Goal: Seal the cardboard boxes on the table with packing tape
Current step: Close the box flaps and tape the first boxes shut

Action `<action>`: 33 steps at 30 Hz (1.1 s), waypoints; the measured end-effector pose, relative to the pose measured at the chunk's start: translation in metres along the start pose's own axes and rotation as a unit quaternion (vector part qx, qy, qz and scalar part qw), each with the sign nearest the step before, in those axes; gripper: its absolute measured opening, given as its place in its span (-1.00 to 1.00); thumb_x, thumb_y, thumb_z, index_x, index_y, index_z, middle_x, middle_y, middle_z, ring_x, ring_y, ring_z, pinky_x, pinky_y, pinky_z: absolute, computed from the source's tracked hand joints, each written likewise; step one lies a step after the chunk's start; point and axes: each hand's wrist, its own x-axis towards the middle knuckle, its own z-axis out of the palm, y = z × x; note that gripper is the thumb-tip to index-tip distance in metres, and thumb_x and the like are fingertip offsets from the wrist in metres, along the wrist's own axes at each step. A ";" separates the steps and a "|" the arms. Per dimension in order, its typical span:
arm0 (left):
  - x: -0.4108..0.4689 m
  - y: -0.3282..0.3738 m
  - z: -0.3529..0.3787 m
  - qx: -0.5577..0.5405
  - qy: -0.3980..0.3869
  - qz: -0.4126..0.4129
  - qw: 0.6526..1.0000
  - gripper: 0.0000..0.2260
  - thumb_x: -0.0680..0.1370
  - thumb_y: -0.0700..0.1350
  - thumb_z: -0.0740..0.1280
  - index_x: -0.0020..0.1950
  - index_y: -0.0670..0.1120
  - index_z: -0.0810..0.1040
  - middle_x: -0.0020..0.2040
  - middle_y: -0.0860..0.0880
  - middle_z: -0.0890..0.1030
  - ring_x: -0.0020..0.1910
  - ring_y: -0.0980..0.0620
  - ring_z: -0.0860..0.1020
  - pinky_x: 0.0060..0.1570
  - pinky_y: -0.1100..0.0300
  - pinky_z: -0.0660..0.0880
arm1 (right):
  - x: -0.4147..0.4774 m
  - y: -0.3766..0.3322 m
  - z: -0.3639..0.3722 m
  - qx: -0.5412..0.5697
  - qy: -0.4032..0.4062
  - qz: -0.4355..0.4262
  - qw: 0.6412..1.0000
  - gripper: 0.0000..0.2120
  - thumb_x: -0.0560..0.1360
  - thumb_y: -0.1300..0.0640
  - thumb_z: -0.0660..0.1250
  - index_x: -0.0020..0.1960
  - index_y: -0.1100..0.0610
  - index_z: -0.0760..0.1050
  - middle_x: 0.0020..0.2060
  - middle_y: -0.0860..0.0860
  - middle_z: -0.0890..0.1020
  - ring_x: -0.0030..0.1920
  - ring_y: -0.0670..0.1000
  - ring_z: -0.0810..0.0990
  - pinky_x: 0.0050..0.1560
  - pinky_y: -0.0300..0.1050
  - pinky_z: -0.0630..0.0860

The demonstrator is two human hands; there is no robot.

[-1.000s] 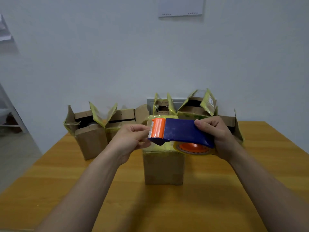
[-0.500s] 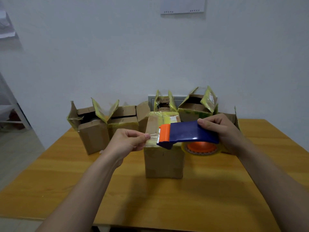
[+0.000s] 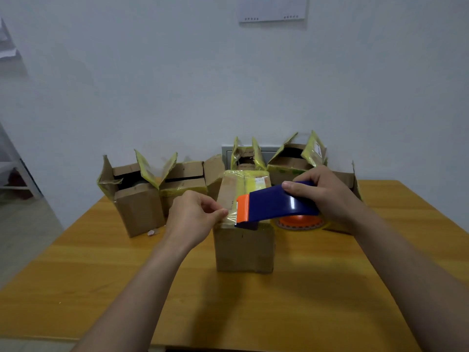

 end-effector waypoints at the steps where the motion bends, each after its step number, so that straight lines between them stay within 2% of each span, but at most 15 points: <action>1: 0.001 -0.001 -0.001 0.007 0.003 0.001 1.000 -0.91 0.50 0.04 0.55 -0.17 0.06 0.75 -0.26 0.13 0.69 -0.17 0.15 0.65 -0.21 0.18 0.63 | 0.002 -0.001 0.001 -0.006 -0.001 0.004 1.000 -0.57 0.47 -0.22 0.31 -0.11 0.16 0.67 -0.24 0.11 0.70 -0.17 0.14 0.66 -0.15 0.08 0.56; 3: 0.003 -0.005 -0.001 0.003 -0.004 -0.008 1.000 -0.89 0.49 0.05 0.56 -0.18 0.06 0.75 -0.25 0.12 0.69 -0.16 0.12 0.65 -0.18 0.13 0.65 | 0.006 -0.004 0.002 -0.012 -0.004 0.012 1.000 -0.55 0.46 -0.23 0.31 -0.11 0.16 0.67 -0.24 0.12 0.69 -0.17 0.13 0.66 -0.15 0.09 0.57; 8: 0.004 -0.007 -0.002 -0.015 -0.025 -0.027 0.999 -0.91 0.50 0.02 0.55 -0.15 0.03 0.75 -0.23 0.09 0.69 -0.20 0.12 0.66 -0.30 0.26 0.55 | 0.011 -0.004 0.006 -0.018 -0.008 0.026 0.999 -0.53 0.45 -0.24 0.31 -0.16 0.17 0.67 -0.29 0.11 0.68 -0.22 0.11 0.65 -0.17 -0.01 0.52; 11: 0.003 -0.007 -0.001 -0.023 -0.031 -0.030 0.999 -0.92 0.49 0.02 0.55 -0.15 0.05 0.73 -0.22 0.09 0.70 -0.21 0.12 0.66 -0.29 0.23 0.59 | 0.013 -0.003 0.007 -0.024 -0.005 0.034 0.999 -0.51 0.43 -0.27 0.30 -0.15 0.17 0.68 -0.29 0.10 0.68 -0.22 0.10 0.65 -0.16 0.02 0.54; 13: 0.003 -0.009 -0.002 -0.025 -0.036 -0.026 0.999 -0.84 0.48 0.05 0.56 0.00 0.08 0.67 -0.19 0.07 0.71 -0.24 0.13 0.67 -0.30 0.21 0.60 | 0.014 -0.004 0.006 -0.030 -0.010 0.039 0.999 -0.52 0.45 -0.28 0.33 -0.14 0.15 0.69 -0.28 0.10 0.69 -0.23 0.09 0.65 -0.16 0.01 0.55; 15: 0.006 -0.013 -0.004 -0.018 -0.054 -0.045 0.997 -0.53 0.46 0.10 0.57 0.28 0.19 0.46 -0.16 0.04 0.69 -0.30 0.11 0.67 -0.36 0.26 0.55 | 0.015 -0.005 0.005 -0.034 -0.019 0.041 0.998 -0.53 0.49 -0.28 0.36 -0.13 0.14 0.69 -0.28 0.11 0.69 -0.23 0.10 0.66 -0.18 -0.03 0.54; 17: 0.010 -0.020 -0.008 -0.064 -0.112 -0.085 0.988 -0.37 0.50 0.11 0.54 0.49 0.22 0.33 -0.06 0.01 0.68 -0.26 0.07 0.65 -0.35 0.27 0.54 | 0.015 -0.005 0.004 -0.036 -0.024 0.045 0.998 -0.53 0.45 -0.28 0.34 -0.13 0.14 0.69 -0.27 0.11 0.69 -0.23 0.10 0.66 -0.18 -0.05 0.53; 19: 0.012 -0.022 -0.008 -0.152 -0.174 -0.124 0.965 -0.34 0.58 0.05 0.47 0.60 0.26 0.24 0.07 -0.01 0.64 -0.17 0.03 0.62 -0.26 0.23 0.57 | 0.015 -0.006 0.003 -0.033 -0.027 0.049 0.998 -0.53 0.46 -0.30 0.35 -0.12 0.12 0.69 -0.27 0.10 0.70 -0.22 0.11 0.67 -0.17 -0.01 0.55; 21: 0.015 -0.019 -0.003 -0.173 -0.171 -0.117 0.963 -0.39 0.65 -0.03 0.37 0.62 0.29 0.20 0.16 -0.01 0.59 -0.01 0.00 0.61 -0.12 0.15 0.58 | 0.014 -0.006 0.003 -0.033 -0.029 0.052 0.998 -0.53 0.46 -0.31 0.36 -0.12 0.11 0.69 -0.25 0.11 0.70 -0.20 0.14 0.67 -0.13 0.08 0.57; 24: 0.028 -0.015 0.010 -0.102 -0.097 -0.065 0.988 -0.48 0.71 -0.04 0.23 0.64 0.25 0.18 0.38 -0.03 0.50 0.29 -0.02 0.50 0.13 0.07 0.56 | 0.014 -0.006 0.003 -0.028 -0.029 0.056 0.998 -0.51 0.44 -0.32 0.36 -0.12 0.13 0.69 -0.24 0.14 0.69 -0.18 0.17 0.66 -0.09 0.12 0.58; 26: 0.038 -0.014 0.019 -0.050 -0.096 -0.036 0.993 -0.51 0.70 0.10 0.16 0.63 0.29 0.16 0.56 -0.02 0.37 0.51 -0.08 0.36 0.36 -0.16 0.48 | 0.013 -0.007 0.003 -0.024 -0.030 0.053 0.998 -0.51 0.45 -0.31 0.36 -0.13 0.13 0.69 -0.25 0.14 0.69 -0.18 0.17 0.66 -0.09 0.10 0.57; 28: 0.046 -0.015 0.030 0.008 -0.139 -0.016 0.990 -0.52 0.69 0.22 0.07 0.63 0.29 0.14 0.60 -0.01 0.33 0.56 -0.12 0.31 0.42 -0.23 0.41 | 0.012 -0.009 0.003 -0.025 -0.034 0.050 0.998 -0.53 0.46 -0.30 0.36 -0.13 0.12 0.69 -0.25 0.13 0.69 -0.18 0.15 0.66 -0.08 0.09 0.57; 31: 0.049 -0.008 0.039 0.059 -0.198 -0.028 0.978 -0.53 0.74 0.19 0.03 0.66 0.23 0.11 0.64 -0.06 0.28 0.59 -0.14 0.26 0.50 -0.18 0.30 | 0.009 -0.011 0.001 -0.015 -0.043 0.062 0.997 -0.56 0.44 -0.26 0.34 -0.10 0.13 0.69 -0.21 0.11 0.72 -0.14 0.12 0.69 -0.04 0.09 0.60; 33: 0.050 -0.006 0.041 0.082 -0.212 -0.037 0.973 -0.51 0.73 0.21 0.02 0.67 0.26 0.04 0.65 -0.06 0.26 0.60 -0.15 0.25 0.51 -0.17 0.29 | 0.008 -0.011 0.000 -0.011 -0.049 0.064 0.997 -0.57 0.44 -0.24 0.34 -0.08 0.12 0.69 -0.18 0.09 0.73 -0.11 0.09 0.70 -0.03 0.03 0.60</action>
